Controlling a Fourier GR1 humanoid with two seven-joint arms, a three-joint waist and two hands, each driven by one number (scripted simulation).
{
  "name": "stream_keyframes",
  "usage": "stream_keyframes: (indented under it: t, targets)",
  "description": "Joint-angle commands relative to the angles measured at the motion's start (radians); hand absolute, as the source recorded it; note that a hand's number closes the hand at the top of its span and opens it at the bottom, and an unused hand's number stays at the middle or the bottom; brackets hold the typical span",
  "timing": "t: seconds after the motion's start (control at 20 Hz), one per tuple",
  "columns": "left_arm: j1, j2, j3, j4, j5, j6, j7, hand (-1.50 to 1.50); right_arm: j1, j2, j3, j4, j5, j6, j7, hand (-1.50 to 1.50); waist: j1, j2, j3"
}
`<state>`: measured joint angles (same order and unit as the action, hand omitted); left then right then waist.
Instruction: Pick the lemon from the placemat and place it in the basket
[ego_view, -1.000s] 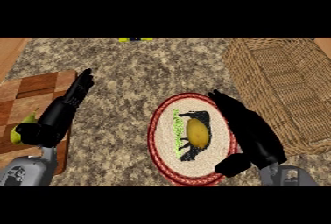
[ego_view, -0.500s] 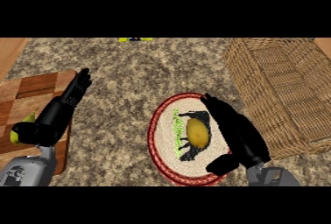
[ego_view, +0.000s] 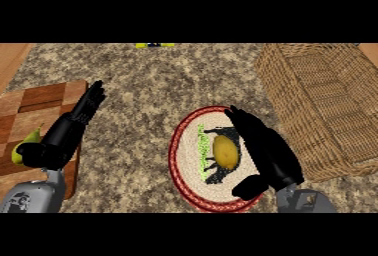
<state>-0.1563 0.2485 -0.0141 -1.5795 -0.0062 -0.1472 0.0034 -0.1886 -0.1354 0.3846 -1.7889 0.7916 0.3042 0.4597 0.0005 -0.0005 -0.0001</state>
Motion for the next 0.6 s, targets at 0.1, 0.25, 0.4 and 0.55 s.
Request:
stream_keyframes:
  t: [0.1,0.25,0.4,0.55]
  targets:
    - [-0.065,0.006,0.064,0.104,0.02,-0.051,-0.025,0.0,0.021,-0.012,-0.008,-0.07,0.027,0.096,0.035,-1.5,-0.005,0.0,0.0]
    - [0.041,0.014,0.069,0.0,0.007,-0.063,-0.051,0.0,0.0,0.032,0.008,0.117,0.094,-0.023,-0.057,-1.5,0.003,0.001,0.0]
    - [-0.052,-0.069,0.005,0.047,-0.048,-0.002,0.015,0.0,0.023,0.048,0.02,0.166,0.125,-0.069,-0.09,-1.5,-0.001,0.001,0.0]
    - [-0.075,-0.031,0.061,0.047,-0.029,-0.052,0.02,0.0,-0.007,0.073,-0.014,0.145,0.134,-0.01,-0.054,-1.5,-0.001,0.0,0.0]
